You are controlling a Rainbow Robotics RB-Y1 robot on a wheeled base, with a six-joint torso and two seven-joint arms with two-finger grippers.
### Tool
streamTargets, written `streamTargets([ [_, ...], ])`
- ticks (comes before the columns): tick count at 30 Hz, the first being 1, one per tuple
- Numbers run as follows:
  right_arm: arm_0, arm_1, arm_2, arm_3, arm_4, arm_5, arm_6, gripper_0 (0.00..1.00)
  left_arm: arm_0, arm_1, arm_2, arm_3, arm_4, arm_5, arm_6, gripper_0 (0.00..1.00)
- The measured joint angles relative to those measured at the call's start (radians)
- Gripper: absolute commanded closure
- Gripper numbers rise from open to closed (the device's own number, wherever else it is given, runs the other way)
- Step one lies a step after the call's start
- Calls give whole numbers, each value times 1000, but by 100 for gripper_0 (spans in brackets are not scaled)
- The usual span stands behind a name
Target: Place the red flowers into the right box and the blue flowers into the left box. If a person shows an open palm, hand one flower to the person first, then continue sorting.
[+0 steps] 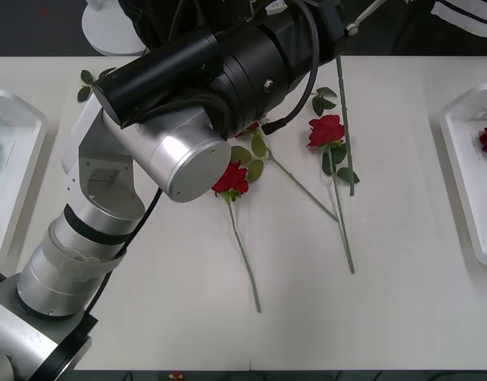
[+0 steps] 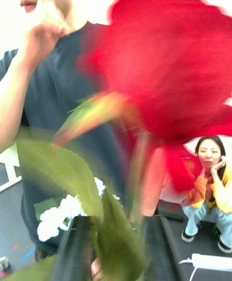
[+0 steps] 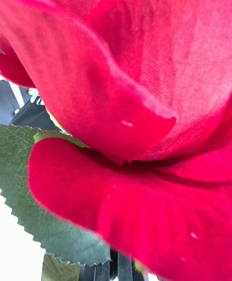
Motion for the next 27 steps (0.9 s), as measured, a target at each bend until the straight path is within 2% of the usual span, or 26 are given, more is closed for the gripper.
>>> streamTargets([
  [4,0,0,0,0,-2,6,0,2,0,0,0,0,0,0,0,100],
  [12,0,-1,0,-7,-24,55,-1,0,0,0,0,0,0,0,0,100],
  [20,0,-60,0,-114,-138,373,-27,0,0,0,0,0,0,0,0,100],
  [27,0,-121,0,-132,-283,774,-105,0,0,0,0,0,0,0,0,100],
])
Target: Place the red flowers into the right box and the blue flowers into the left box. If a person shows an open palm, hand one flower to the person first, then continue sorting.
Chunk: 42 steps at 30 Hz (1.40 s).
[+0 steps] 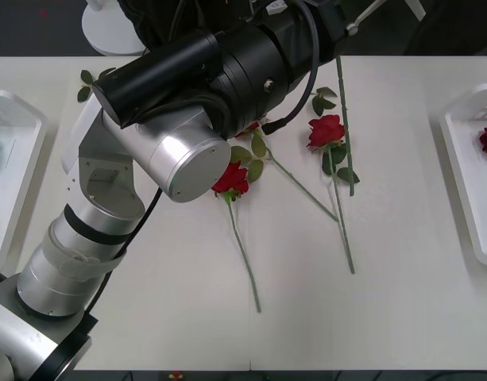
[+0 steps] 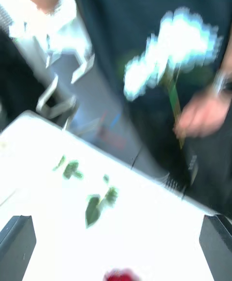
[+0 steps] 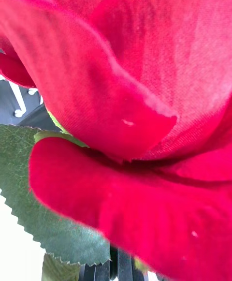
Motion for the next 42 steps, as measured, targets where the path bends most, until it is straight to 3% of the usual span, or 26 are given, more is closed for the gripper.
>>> streamTargets([
  [9,14,-38,0,-9,146,564,-152,0,0,0,0,0,0,0,0,100],
  [13,51,-38,11,-65,241,693,-251,0,0,0,0,0,0,0,0,100],
  [22,132,-20,131,-138,458,733,-484,0,0,0,0,0,0,0,0,100],
  [29,176,85,176,-131,706,727,-639,0,0,0,0,0,0,0,0,100],
  [42,202,300,176,100,892,644,-693,0,0,0,0,0,0,0,0,100],
])
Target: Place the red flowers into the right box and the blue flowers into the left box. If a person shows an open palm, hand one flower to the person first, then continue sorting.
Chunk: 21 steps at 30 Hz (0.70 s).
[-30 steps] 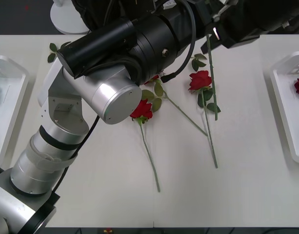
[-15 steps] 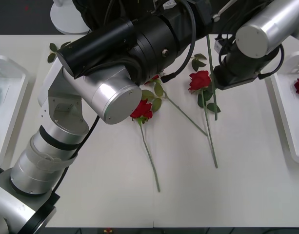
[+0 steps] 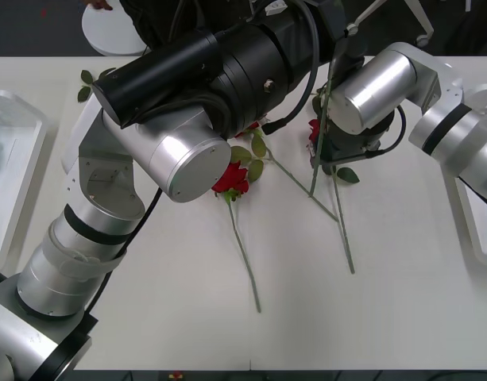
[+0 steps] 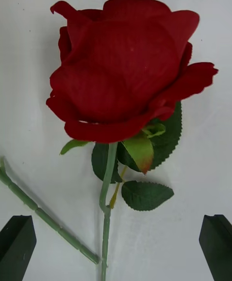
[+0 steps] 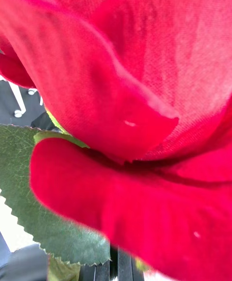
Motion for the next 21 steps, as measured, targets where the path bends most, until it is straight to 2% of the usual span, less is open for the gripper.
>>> streamTargets([
  [6,0,47,0,110,20,-72,0,0,0,0,0,0,0,0,0,100],
  [21,0,101,0,248,25,-151,0,0,0,0,0,0,0,0,0,100],
])
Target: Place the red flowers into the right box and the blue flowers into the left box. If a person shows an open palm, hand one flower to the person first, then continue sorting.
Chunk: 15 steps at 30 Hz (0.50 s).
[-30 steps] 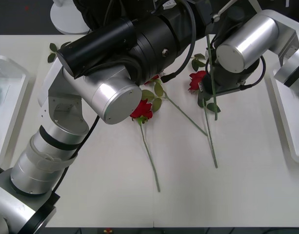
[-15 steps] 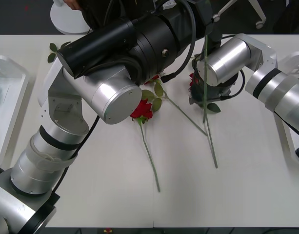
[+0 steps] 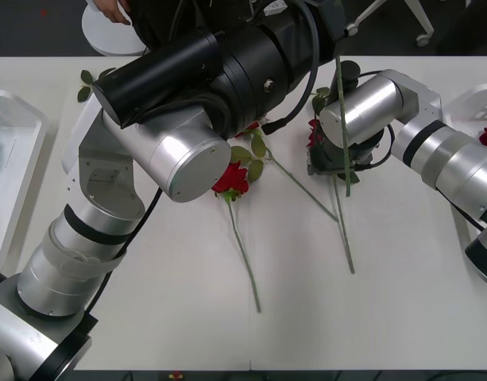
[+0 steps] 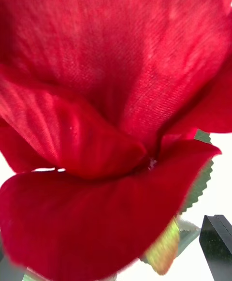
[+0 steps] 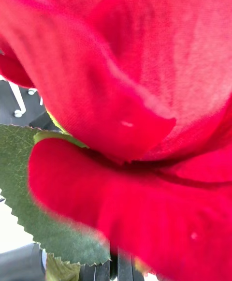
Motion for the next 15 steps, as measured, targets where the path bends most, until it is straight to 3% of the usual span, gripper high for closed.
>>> streamTargets([
  [6,0,14,0,42,-4,-28,0,0,0,0,0,0,0,0,0,100],
  [8,0,14,0,44,-7,-28,0,14,0,0,0,0,0,0,0,100],
  [9,0,15,0,44,-7,-28,0,31,0,0,0,0,0,0,0,100],
  [10,0,15,0,44,-7,-28,0,55,0,0,0,0,0,0,0,100],
  [13,0,15,0,47,-11,-28,0,98,0,0,0,0,0,0,0,100],
  [15,0,15,0,51,-14,-28,0,100,0,0,0,0,0,0,0,100],
])
